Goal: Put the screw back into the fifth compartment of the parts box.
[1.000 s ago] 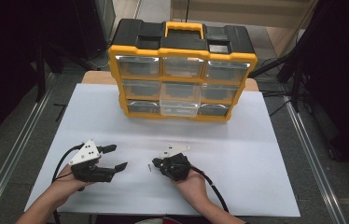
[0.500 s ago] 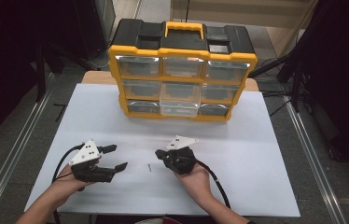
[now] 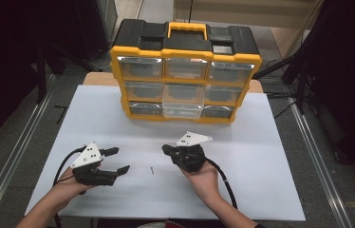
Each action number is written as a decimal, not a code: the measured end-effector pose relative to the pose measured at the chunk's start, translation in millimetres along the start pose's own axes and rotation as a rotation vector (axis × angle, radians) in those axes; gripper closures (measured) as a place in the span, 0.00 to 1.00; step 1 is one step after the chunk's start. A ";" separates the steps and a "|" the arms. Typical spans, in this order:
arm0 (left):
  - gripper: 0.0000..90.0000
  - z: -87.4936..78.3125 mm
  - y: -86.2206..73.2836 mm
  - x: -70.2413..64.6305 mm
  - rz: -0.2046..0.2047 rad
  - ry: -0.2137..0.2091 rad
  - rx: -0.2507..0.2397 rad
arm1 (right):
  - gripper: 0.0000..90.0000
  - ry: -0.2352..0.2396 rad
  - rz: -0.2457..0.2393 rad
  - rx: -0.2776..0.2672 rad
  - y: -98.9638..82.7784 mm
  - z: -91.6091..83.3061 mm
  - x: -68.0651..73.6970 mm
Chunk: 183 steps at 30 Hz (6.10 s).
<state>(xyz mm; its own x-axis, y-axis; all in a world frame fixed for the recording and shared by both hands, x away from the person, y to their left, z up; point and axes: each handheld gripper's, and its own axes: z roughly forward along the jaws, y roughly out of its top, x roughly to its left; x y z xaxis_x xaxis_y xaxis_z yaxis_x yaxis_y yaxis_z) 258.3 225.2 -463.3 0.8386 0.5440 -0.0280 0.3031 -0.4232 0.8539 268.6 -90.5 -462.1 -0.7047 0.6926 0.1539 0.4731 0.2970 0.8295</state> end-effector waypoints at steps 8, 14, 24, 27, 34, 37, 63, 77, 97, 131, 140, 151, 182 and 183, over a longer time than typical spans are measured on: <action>0.29 0.4 -0.2 0.2 -0.001 -0.002 -0.003 | 0.98 -0.002 0.009 -0.043 7.0 -10.7 -3.8; 0.29 0.2 -0.2 0.3 -0.001 -0.001 -0.004 | 0.98 -0.008 0.014 -0.073 12.6 -19.7 -6.2; 0.29 0.4 -0.1 0.1 0.000 0.000 0.002 | 0.98 -0.009 0.010 -0.117 20.4 -31.1 -8.7; 0.29 0.3 -0.1 0.0 0.001 -0.001 0.002 | 0.98 -0.008 0.012 -0.121 23.0 -33.3 -9.5; 0.29 0.5 -0.2 0.4 -0.001 -0.002 -0.002 | 0.98 -0.012 0.019 -0.150 29.0 -40.7 -11.5; 0.29 0.5 -0.2 0.4 -0.001 -0.001 -0.003 | 0.98 -0.015 0.021 -0.162 31.0 -44.3 -13.8; 0.29 0.7 -0.4 0.3 -0.004 -0.001 -0.001 | 0.98 -0.042 0.033 -0.181 49.1 -61.7 -23.8; 0.29 0.9 -0.5 0.5 -0.002 -0.003 0.003 | 0.98 -0.053 0.040 -0.194 62.8 -69.1 -27.8; 0.29 0.7 -0.6 0.7 0.001 -0.003 0.003 | 0.98 -0.070 0.055 -0.209 78.0 -76.9 -35.1; 0.29 0.1 -1.0 1.3 -0.002 -0.001 0.002 | 0.98 -0.085 0.075 -0.232 105.9 -77.3 -56.1; 0.29 -0.2 -1.0 1.8 0.000 -0.001 0.002 | 0.98 -0.093 0.083 -0.240 110.1 -73.5 -63.9; 0.29 -0.1 -1.3 1.7 -0.005 -0.002 0.003 | 0.98 -0.126 0.085 -0.237 110.1 -71.0 -75.4; 0.29 -0.9 -1.4 1.7 -0.004 -0.003 -0.006 | 0.81 -0.151 0.086 -0.200 101.2 -49.2 -83.3; 0.29 -1.0 -1.3 1.7 -0.003 -0.003 -0.004 | 0.78 -0.155 0.079 -0.206 101.6 -50.0 -82.1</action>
<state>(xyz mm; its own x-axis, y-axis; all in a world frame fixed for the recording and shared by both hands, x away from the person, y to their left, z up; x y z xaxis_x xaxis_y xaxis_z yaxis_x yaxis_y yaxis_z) 258.9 227.4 -463.9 0.8388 0.5436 -0.0322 0.3041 -0.4186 0.8557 348.1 -150.1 -363.6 -0.5731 0.8054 0.1514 0.3945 0.1092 0.9124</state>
